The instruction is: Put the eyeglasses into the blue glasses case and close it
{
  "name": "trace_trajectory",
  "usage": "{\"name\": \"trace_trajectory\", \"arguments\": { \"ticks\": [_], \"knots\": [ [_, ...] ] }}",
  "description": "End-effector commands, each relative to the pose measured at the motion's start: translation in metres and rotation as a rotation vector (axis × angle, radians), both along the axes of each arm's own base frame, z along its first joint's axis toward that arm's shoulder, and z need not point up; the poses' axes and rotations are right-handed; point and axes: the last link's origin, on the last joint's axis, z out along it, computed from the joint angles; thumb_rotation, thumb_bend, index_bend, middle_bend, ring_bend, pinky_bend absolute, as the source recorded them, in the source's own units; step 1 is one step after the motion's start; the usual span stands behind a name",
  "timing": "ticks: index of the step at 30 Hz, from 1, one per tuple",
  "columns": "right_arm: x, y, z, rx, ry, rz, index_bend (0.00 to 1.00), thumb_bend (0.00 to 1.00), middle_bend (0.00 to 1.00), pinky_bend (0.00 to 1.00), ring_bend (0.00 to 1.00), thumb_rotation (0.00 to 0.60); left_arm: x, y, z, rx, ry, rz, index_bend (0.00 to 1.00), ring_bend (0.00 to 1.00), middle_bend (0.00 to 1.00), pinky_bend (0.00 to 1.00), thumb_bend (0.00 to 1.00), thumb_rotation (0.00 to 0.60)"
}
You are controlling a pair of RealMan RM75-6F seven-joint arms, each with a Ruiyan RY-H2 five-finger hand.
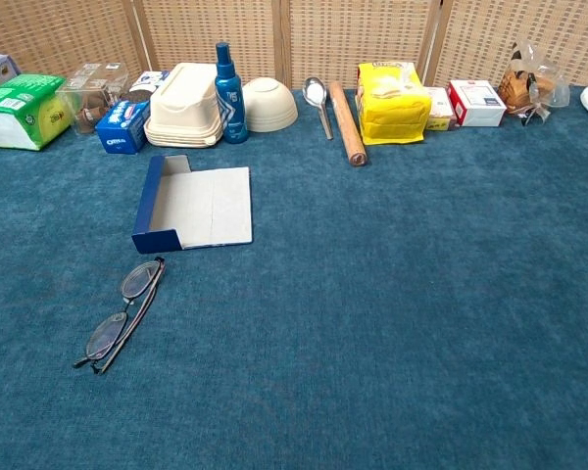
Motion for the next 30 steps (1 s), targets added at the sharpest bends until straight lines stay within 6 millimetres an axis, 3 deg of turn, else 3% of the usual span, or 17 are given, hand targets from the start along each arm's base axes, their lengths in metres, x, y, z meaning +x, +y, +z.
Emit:
{"name": "trace_trajectory", "arguments": {
  "ticks": [1,6,9,15,21,30],
  "knots": [
    [-0.001,0.002,0.002,-0.007,-0.001,-0.004,0.02,0.38,0.19,0.05,0.00,0.600,0.004,0.022,0.005,-0.099,-0.113,0.059,0.07,0.00,0.04,0.00,0.14,0.600],
    [-0.005,0.005,0.005,-0.019,-0.003,-0.017,0.02,0.38,0.19,0.05,0.00,0.600,0.006,0.045,0.000,-0.203,-0.170,0.119,0.05,0.00,0.04,0.00,0.14,0.600],
    [-0.008,0.006,0.005,-0.021,-0.006,-0.024,0.02,0.38,0.19,0.05,0.00,0.600,0.015,0.072,-0.014,-0.280,-0.301,0.182,0.05,0.00,0.05,0.00,0.14,0.600],
    [-0.010,0.007,0.007,-0.034,-0.008,-0.027,0.01,0.38,0.19,0.05,0.00,0.600,0.026,0.110,-0.029,-0.375,-0.330,0.216,0.03,0.00,0.05,0.00,0.14,0.600],
    [-0.011,0.008,0.008,-0.043,-0.008,-0.032,0.01,0.38,0.19,0.05,0.00,0.600,0.053,0.149,-0.055,-0.449,-0.477,0.255,0.01,0.01,0.04,0.05,0.14,0.600],
    [-0.014,0.015,0.012,-0.066,-0.004,-0.054,0.01,0.38,0.19,0.05,0.00,0.600,0.067,0.184,-0.083,-0.537,-0.574,0.344,0.00,0.03,0.04,0.13,0.14,0.600]
  ]
}}
